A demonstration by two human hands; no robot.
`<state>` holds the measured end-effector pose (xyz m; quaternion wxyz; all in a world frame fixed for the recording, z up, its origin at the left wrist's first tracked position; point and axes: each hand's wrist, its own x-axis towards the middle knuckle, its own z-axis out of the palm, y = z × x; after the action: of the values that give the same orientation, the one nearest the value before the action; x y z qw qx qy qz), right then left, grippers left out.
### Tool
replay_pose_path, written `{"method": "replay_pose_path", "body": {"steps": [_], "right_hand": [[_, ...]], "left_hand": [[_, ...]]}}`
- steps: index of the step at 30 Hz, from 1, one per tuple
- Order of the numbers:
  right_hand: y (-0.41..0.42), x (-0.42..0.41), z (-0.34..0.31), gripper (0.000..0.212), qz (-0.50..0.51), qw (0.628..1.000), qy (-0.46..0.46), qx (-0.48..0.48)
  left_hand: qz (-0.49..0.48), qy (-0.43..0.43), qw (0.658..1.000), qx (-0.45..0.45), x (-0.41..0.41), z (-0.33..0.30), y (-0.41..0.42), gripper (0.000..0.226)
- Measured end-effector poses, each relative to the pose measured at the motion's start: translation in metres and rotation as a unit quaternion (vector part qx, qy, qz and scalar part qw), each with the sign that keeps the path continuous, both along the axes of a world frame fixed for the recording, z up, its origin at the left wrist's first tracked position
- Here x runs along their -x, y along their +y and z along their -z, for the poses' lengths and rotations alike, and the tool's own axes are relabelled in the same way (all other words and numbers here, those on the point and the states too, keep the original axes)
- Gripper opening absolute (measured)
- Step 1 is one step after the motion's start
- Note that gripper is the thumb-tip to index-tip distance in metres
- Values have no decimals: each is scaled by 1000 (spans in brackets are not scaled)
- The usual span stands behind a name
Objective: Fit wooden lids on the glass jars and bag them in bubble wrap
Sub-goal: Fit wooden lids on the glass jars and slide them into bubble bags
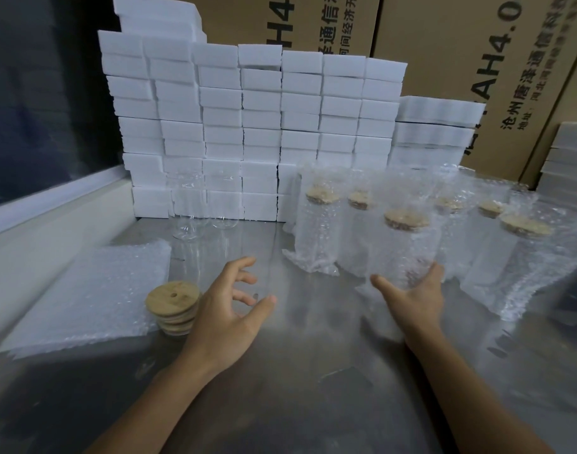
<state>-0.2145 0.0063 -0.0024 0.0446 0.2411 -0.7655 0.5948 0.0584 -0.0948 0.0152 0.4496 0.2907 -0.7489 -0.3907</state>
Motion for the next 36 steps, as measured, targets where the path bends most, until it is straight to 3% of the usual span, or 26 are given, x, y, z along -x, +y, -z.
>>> {"method": "replay_pose_path", "body": {"steps": [7, 26, 32, 36], "right_hand": [[19, 34, -8, 96, 123, 990, -10, -67], [32, 36, -15, 88, 162, 986, -36, -26], [31, 19, -14, 95, 177, 983, -54, 0], [26, -1, -14, 85, 206, 978, -35, 24]], "left_hand": [[-12, -5, 1000, 13, 2, 5, -3, 53], [-32, -21, 999, 28, 4, 7, -2, 53], [-35, -39, 998, 44, 8, 10, 3, 51], [-28, -69, 996, 58, 10, 13, 4, 49]]}}
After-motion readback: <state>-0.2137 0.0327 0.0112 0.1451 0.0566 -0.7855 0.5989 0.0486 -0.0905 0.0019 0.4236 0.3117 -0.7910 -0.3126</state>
